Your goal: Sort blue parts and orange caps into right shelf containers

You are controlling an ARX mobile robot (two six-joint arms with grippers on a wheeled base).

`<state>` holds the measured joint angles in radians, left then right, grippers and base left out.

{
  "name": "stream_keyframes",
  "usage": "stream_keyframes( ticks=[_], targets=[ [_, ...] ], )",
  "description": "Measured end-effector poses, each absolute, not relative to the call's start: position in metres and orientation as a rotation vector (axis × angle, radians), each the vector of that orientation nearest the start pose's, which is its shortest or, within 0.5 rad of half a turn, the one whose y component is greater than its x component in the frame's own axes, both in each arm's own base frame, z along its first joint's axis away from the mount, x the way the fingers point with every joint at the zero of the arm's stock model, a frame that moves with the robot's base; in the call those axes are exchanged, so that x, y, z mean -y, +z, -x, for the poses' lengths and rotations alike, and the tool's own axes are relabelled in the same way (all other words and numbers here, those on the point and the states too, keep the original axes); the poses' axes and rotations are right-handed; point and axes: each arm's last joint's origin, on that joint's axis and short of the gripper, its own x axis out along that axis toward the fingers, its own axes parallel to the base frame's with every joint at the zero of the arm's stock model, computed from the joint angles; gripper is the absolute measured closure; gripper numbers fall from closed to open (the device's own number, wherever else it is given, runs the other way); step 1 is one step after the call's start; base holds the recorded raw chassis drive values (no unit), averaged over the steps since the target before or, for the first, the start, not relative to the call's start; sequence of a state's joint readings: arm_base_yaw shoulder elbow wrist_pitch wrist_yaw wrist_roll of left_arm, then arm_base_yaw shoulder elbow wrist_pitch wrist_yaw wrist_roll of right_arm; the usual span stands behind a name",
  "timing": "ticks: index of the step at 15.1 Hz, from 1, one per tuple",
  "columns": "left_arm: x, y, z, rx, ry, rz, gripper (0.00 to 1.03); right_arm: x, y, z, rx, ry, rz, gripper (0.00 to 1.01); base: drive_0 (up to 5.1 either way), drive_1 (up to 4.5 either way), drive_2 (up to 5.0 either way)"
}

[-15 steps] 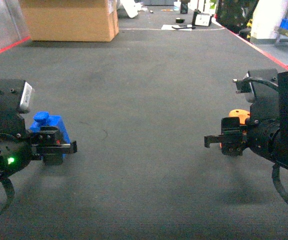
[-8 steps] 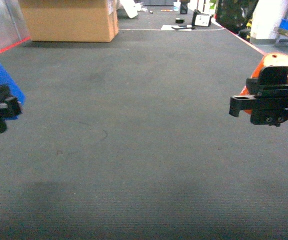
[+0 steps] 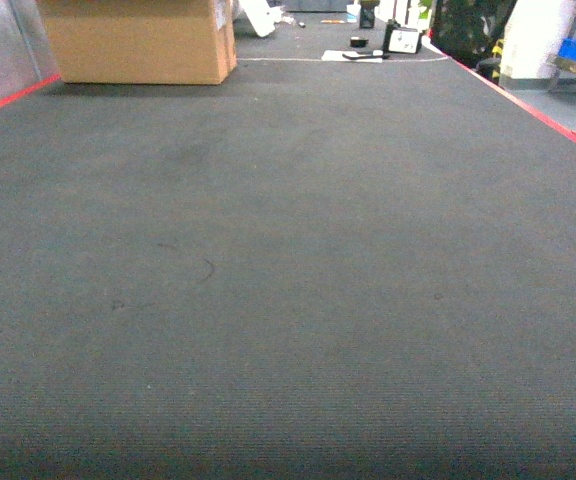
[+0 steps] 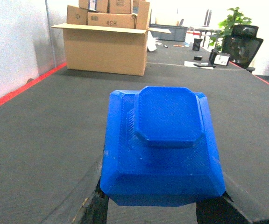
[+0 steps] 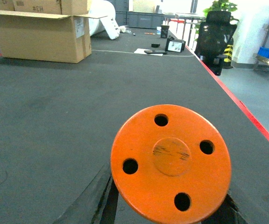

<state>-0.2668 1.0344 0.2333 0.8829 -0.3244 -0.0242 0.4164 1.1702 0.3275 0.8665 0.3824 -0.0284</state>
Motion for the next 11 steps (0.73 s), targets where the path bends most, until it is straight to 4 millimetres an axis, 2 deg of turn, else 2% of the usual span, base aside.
stream_keyframes(
  ticks=[1, 2, 3, 5, 11],
  targets=[
    [0.034, 0.195, -0.18, -0.019, 0.003, 0.013, 0.59, -0.066, 0.199, -0.195, -0.015, 0.016, 0.022, 0.59, 0.0, 0.0, 0.0],
    [0.021, 0.187, -0.163, -0.01, 0.005, 0.016, 0.59, -0.039, 0.188, -0.174, -0.013, -0.008, 0.015, 0.59, 0.0, 0.0, 0.0],
    [0.016, 0.181, -0.154, -0.019, 0.001, 0.015, 0.59, -0.03, 0.182, -0.164, -0.019, -0.001, 0.015, 0.59, 0.0, 0.0, 0.0],
    [0.012, 0.178, -0.147, -0.018, 0.007, 0.015, 0.59, -0.023, 0.179, -0.156, -0.015, -0.004, 0.011, 0.59, 0.0, 0.0, 0.0],
    [0.005, 0.176, -0.141, -0.015, -0.018, 0.016, 0.59, -0.018, 0.176, -0.149, -0.015, -0.005, 0.01, 0.59, 0.0, 0.0, 0.0]
  ],
)
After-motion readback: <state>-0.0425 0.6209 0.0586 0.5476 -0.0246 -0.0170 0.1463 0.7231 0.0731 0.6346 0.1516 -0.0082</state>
